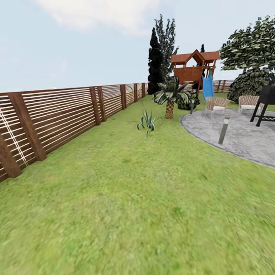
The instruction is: Take the three Easter eggs out of the wicker basket on the lawn in the garden, then place them on the lawn next to a single tree (choose any tree) so that all three eggs are next to the same tree and none are left in the basket.
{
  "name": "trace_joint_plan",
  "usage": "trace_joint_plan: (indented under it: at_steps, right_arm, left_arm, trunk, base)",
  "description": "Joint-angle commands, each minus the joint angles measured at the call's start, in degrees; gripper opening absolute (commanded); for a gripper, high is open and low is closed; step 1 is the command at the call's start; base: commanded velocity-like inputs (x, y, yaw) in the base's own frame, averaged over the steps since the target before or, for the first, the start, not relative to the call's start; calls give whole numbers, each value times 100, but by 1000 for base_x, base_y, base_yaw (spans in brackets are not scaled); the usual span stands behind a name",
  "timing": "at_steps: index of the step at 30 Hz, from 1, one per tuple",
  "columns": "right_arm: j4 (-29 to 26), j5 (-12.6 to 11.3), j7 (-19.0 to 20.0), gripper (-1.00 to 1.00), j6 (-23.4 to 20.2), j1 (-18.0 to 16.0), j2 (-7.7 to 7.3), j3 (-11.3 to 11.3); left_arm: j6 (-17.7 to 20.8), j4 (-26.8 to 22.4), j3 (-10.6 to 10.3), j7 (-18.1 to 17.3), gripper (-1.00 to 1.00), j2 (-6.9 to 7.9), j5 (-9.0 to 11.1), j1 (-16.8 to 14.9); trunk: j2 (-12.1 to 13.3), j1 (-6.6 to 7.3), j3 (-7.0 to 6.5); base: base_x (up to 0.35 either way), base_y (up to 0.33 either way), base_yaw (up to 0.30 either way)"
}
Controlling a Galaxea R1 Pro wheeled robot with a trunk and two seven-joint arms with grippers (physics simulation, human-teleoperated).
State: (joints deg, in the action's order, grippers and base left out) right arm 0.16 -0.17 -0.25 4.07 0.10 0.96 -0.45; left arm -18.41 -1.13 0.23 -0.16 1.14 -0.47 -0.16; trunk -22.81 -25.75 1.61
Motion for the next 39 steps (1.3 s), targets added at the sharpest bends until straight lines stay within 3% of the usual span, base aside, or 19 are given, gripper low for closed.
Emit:
trace_joint_plan:
  at_steps: [1, 19, 39]
  right_arm:
    - [2, -1, -2, 100, 24, -1, 2, -3]
    - [2, -1, -2, 100, 23, -1, 9, 11]
    - [2, -10, -3, 100, 28, -1, 0, -13]
  left_arm:
    - [-14, -1, 3, -2, 100, 0, -5, -3]
    - [-185, 4, -5, -2, 100, 0, -24, -1]
    - [-225, 6, -4, -2, 100, 0, -32, -2]
  trunk:
    - [-11, -3, 19]
    - [-11, -3, 170]
    - [-11, -3, 214]
  base:
    - [0, 0, 134]
    - [16, 0, 140]
    - [301, 46, 38]
